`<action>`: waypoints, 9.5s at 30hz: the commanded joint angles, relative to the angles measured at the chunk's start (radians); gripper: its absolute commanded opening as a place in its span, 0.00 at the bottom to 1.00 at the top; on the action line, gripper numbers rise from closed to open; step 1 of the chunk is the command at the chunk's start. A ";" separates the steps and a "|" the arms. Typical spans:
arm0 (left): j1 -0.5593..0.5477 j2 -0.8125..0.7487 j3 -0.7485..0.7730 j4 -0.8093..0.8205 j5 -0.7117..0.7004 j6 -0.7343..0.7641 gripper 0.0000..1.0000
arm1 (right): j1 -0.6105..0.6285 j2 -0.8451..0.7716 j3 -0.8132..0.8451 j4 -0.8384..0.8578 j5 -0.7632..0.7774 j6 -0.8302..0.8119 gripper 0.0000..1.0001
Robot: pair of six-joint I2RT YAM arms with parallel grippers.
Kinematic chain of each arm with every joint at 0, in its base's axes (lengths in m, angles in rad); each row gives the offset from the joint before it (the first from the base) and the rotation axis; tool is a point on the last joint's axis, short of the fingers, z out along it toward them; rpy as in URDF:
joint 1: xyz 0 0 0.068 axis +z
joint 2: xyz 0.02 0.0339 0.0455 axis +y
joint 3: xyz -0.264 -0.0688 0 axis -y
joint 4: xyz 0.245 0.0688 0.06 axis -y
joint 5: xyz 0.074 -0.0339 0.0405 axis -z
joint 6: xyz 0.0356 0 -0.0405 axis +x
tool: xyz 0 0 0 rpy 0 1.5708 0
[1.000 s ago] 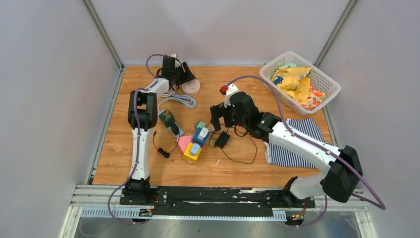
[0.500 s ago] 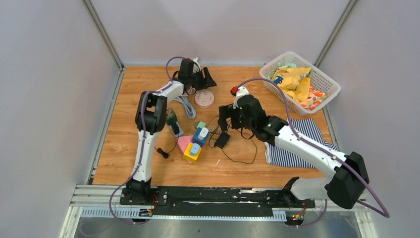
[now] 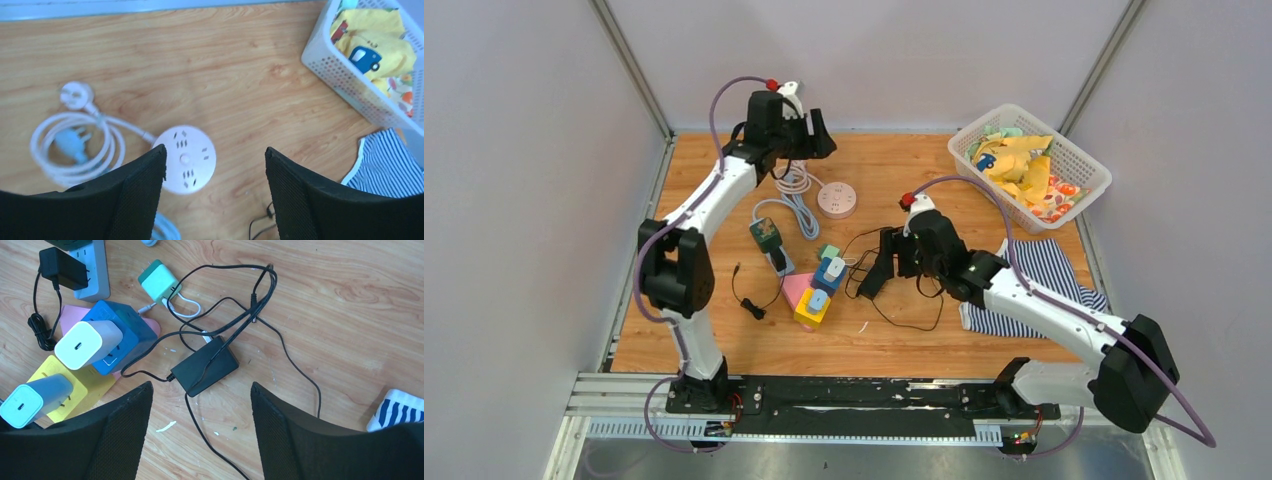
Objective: Insert the plug
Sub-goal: Move the socket to the center of the board, then pick up the plug from the center of the board.
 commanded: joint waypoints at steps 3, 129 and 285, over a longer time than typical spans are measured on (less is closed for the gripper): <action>-0.009 -0.218 -0.262 -0.095 -0.109 0.110 0.75 | -0.024 -0.006 -0.058 0.070 0.014 0.054 0.65; -0.009 -0.757 -0.736 -0.139 -0.179 0.191 0.94 | 0.061 0.473 0.081 0.096 0.139 0.232 0.55; 0.008 -0.237 -0.321 0.126 -0.480 -0.211 0.96 | -0.468 0.633 0.976 -0.100 -0.405 -0.814 0.00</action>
